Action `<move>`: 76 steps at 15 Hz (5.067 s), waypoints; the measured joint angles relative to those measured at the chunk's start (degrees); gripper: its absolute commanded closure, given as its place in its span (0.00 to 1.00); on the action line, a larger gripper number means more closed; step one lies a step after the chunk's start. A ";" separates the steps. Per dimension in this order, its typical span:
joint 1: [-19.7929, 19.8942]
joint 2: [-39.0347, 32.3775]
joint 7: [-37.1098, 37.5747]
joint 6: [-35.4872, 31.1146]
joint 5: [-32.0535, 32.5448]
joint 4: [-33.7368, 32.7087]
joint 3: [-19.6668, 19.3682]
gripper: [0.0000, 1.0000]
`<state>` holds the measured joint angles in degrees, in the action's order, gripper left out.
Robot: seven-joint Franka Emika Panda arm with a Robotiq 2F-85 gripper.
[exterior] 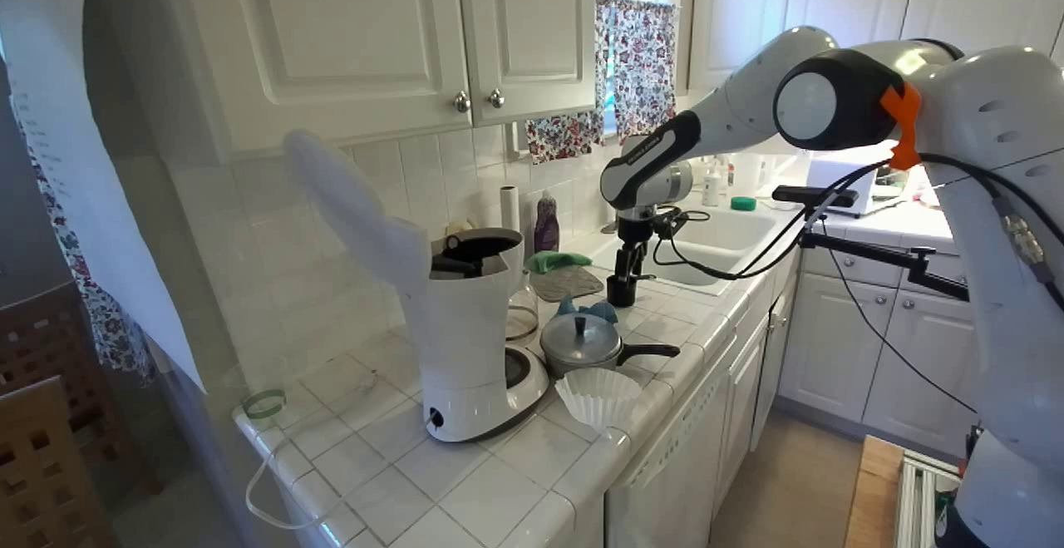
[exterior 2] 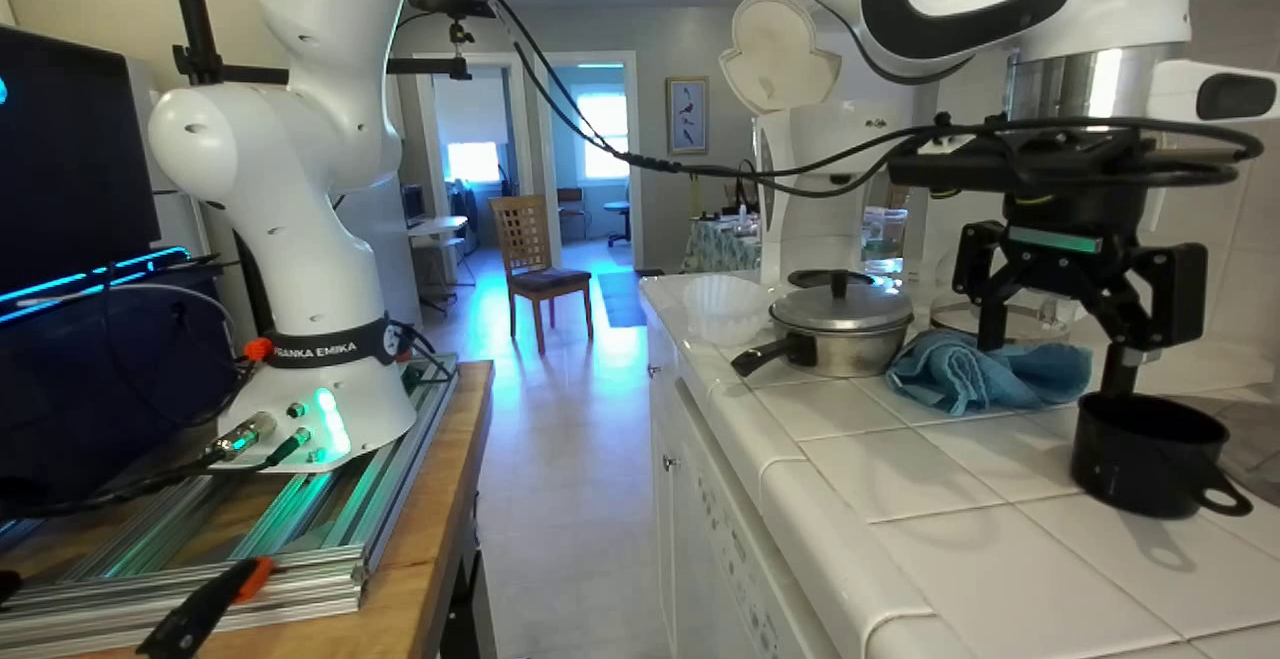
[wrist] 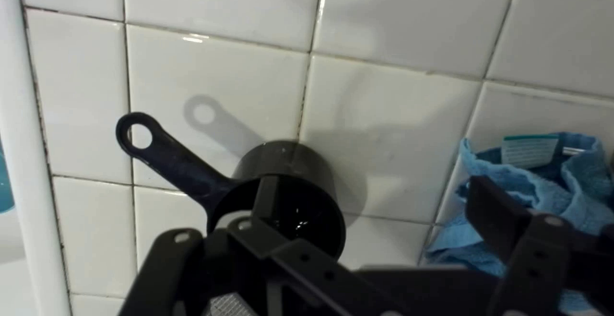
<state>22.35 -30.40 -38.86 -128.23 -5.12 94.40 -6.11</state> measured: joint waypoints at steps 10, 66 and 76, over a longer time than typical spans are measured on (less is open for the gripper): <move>0.90 -2.38 0.00 1.38 0.00 -1.43 -0.04 0.00; -1.27 -3.91 1.16 10.60 3.37 -4.76 -0.07 0.00; -3.39 -2.21 6.89 16.58 8.87 -4.69 -0.89 0.00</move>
<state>18.95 -32.60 -31.97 -111.65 3.75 89.71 -7.00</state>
